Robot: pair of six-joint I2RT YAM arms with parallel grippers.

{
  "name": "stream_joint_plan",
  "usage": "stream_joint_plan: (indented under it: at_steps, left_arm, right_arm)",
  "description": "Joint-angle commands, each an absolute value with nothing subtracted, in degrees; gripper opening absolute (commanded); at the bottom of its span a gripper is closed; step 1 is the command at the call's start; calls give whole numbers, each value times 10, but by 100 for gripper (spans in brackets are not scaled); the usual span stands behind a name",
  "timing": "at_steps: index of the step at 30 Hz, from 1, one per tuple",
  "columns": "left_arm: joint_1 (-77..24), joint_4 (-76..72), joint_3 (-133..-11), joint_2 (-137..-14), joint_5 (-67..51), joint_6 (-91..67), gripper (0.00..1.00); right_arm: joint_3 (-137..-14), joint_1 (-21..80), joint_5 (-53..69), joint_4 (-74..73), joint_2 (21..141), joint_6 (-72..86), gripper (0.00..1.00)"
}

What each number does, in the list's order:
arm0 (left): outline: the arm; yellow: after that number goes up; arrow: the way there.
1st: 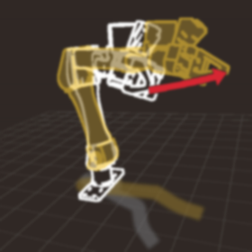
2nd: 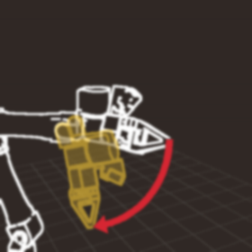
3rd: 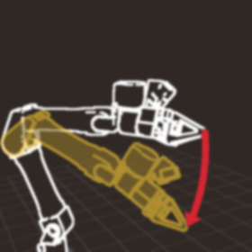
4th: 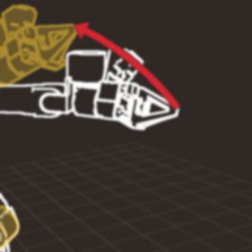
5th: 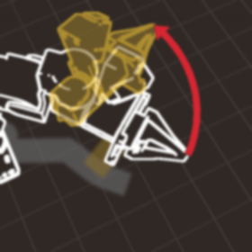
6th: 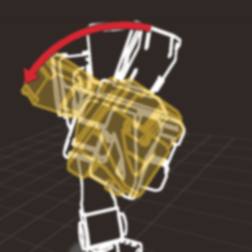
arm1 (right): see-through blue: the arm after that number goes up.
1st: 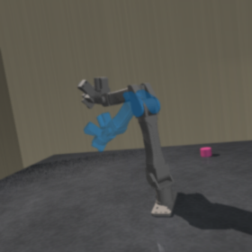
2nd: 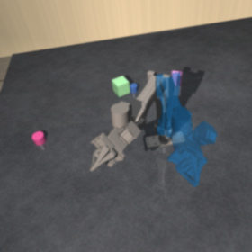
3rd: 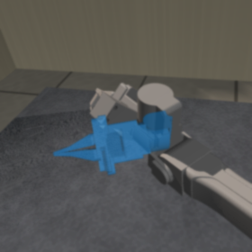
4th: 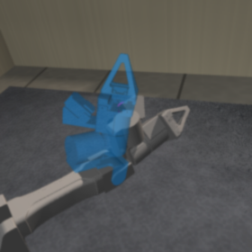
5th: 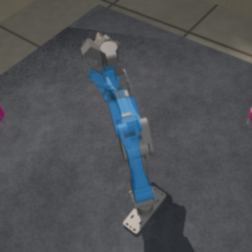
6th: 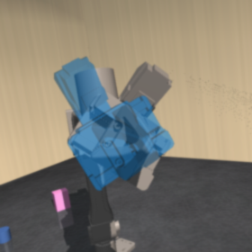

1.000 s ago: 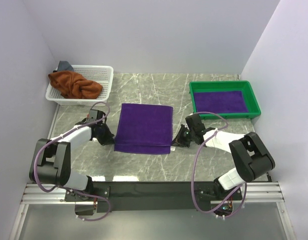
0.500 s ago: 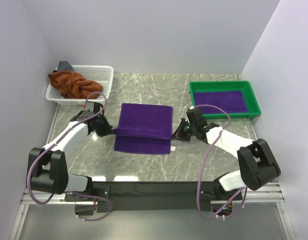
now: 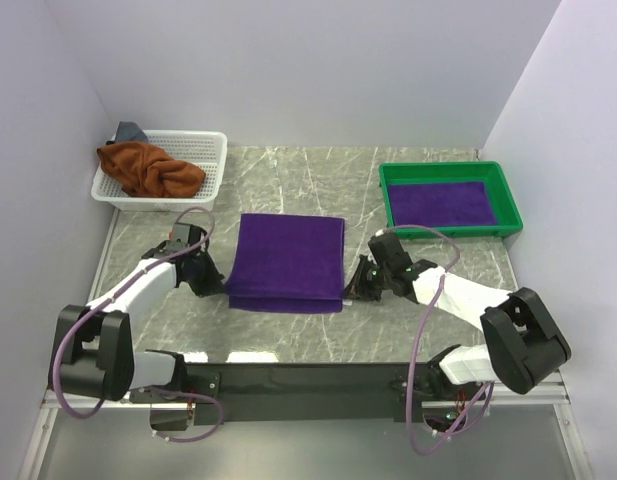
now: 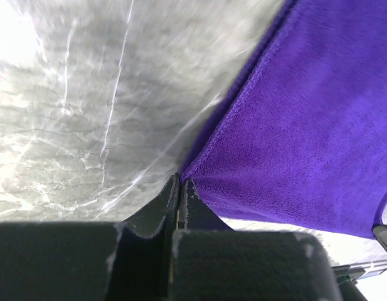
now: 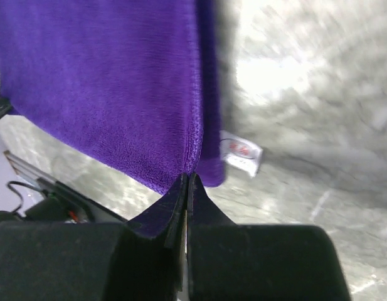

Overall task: Fold and stack the towels
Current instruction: Fold the towel

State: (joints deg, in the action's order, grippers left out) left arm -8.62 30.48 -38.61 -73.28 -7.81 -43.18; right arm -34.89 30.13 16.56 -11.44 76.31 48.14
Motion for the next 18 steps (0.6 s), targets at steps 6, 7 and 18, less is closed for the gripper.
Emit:
stream_joint_plan:
  at_steps: [6,7,18]
  left_arm:
    - [-95,255,-347,-755,-78,-438,1]
    - [-96,252,-344,-755,-79,-441,1]
    - [-104,294,-388,-726,-72,-440,1]
  right_arm:
    - [-312,305,122,-98,786,483,0]
    - [-312,305,122,-96,788,483,0]
    - [-375,306,93,-175,743,456,0]
